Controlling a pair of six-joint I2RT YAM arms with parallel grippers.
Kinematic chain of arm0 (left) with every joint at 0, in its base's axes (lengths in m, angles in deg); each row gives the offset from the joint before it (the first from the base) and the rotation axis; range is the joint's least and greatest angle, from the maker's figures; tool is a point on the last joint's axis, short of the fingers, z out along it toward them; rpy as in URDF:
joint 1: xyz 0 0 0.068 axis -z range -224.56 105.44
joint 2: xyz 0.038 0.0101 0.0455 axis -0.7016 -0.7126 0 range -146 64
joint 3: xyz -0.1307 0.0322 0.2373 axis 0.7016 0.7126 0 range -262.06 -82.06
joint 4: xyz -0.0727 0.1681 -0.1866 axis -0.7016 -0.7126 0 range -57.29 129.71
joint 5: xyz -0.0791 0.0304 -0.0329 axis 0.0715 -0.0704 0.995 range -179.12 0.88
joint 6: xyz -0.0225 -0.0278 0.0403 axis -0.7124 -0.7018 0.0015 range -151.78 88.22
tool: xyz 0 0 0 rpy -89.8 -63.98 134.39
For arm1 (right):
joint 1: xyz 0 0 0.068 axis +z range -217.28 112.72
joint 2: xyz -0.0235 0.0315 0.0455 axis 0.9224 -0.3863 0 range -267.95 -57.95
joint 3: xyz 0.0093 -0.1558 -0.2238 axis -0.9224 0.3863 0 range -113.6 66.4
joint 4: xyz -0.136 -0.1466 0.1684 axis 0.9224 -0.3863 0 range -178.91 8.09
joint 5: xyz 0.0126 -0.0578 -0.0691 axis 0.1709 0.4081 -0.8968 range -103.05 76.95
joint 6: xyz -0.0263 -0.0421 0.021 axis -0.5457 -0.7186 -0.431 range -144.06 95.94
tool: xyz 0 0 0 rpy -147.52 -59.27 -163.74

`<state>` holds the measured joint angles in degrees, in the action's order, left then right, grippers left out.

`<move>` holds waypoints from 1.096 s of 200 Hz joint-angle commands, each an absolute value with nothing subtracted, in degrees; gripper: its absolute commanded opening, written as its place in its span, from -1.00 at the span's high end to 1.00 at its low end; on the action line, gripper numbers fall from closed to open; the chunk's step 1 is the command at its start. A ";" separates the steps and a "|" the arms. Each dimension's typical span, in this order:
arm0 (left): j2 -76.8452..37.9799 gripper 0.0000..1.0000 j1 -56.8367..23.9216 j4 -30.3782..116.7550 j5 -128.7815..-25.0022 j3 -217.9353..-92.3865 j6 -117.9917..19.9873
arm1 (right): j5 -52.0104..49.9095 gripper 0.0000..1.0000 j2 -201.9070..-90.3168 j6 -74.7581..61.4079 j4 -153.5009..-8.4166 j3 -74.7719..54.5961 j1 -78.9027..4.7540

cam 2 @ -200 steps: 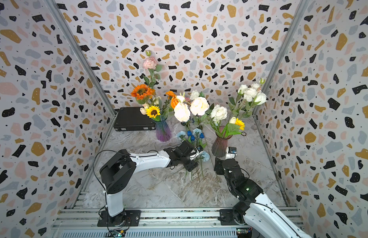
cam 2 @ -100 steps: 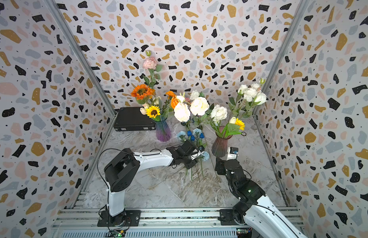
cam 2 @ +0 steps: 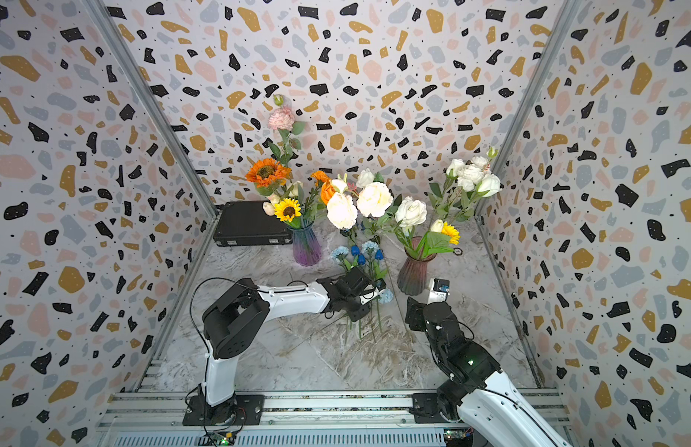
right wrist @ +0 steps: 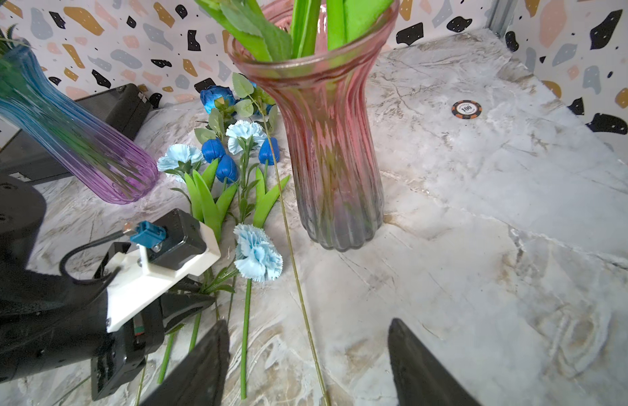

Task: Pick out blue flowers from the vase
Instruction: Adjust the flower at the center of the board.

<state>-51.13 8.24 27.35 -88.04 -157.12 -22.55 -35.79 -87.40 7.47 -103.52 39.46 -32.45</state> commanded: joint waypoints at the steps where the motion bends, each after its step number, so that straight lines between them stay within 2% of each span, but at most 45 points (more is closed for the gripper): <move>1: -48.63 0.83 8.51 30.24 -87.22 -159.00 -24.39 | -36.02 -0.44 -86.90 7.10 -104.73 39.55 -32.65; 27: -46.60 1.00 7.42 33.73 -87.87 -157.82 -26.32 | -35.82 -0.44 -86.71 7.32 -104.51 40.06 -32.65; 73: -41.10 1.00 4.74 38.38 -86.49 -155.10 -31.43 | -35.56 -0.44 -86.50 7.32 -104.33 40.30 -32.65; 105: -38.83 1.00 1.72 43.71 -94.76 -154.01 -38.38 | -34.54 -0.43 -86.84 7.41 -103.14 40.69 -32.65; 178: -49.74 1.00 -3.96 38.56 -105.71 -168.57 -48.51 | -36.08 -0.43 -84.15 6.54 -105.21 40.16 -32.65; 219: -56.82 1.00 -5.62 36.11 -106.67 -174.87 -53.00 | -36.07 -0.43 -84.40 5.75 -107.11 38.51 -32.74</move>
<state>-53.58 -5.05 37.33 -104.48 -171.48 -48.54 -34.98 -84.60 6.81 -104.89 40.43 -32.53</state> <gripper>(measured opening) 0.047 0.713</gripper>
